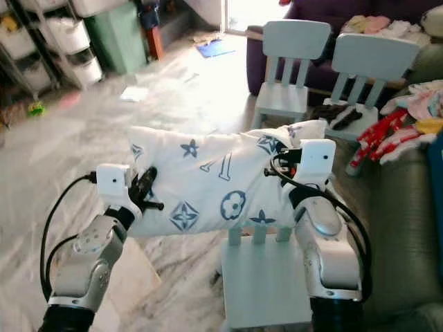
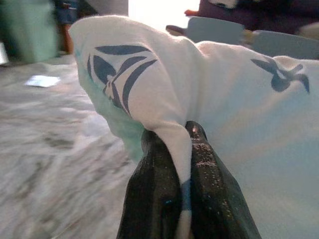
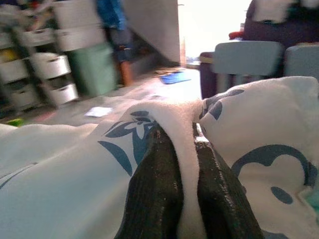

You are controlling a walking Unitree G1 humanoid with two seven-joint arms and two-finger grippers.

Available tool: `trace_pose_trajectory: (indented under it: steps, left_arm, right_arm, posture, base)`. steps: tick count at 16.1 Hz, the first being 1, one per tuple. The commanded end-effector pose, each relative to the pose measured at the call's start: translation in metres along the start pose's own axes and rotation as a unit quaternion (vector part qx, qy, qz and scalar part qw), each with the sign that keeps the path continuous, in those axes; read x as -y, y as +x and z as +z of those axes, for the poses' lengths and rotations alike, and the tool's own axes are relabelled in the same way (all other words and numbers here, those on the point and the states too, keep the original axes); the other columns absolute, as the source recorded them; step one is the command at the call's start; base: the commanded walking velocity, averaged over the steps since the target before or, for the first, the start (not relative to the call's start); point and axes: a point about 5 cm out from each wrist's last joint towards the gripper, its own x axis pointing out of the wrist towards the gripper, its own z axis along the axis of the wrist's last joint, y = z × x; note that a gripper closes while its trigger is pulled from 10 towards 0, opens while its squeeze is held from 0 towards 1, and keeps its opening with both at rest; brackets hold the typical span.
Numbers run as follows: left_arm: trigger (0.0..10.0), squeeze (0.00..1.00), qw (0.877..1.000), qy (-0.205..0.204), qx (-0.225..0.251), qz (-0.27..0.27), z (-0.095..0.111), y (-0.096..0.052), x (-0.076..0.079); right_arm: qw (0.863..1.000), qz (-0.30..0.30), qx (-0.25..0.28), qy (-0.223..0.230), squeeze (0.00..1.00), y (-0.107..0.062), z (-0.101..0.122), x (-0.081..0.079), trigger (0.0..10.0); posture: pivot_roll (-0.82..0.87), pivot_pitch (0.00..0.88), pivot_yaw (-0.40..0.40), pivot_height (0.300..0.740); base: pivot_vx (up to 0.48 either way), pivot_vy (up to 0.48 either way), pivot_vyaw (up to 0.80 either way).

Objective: Move the pillow to the sofa

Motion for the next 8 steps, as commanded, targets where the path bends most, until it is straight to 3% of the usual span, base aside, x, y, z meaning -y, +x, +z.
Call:
trace_pose_trajectory:
  steps: [1, 8]
  left_arm:
    - [10.0, 0.0, 0.999, 0.008, -0.011, 0.031, -0.0045, -0.0067, -0.0165]
    - [10.0, 0.0, 0.999, 0.017, -0.026, 0.034, -0.008, -0.0068, -0.0154]
  right_arm:
    - [1.0, 0.023, 0.016, 0.004, 0.0, 0.0034, 0.0074, -0.0131, 10.0]
    - [1.0, 0.025, 0.008, 0.001, 0.0, 0.0039, 0.0056, -0.0132, 10.0]
  posture:
    - [-0.22, 0.0, 0.056, 0.74]
    - [-0.22, 0.0, 0.046, 0.74]
  base:
    - [0.0, 0.0, 0.0]
    - [0.0, 0.0, 0.0]
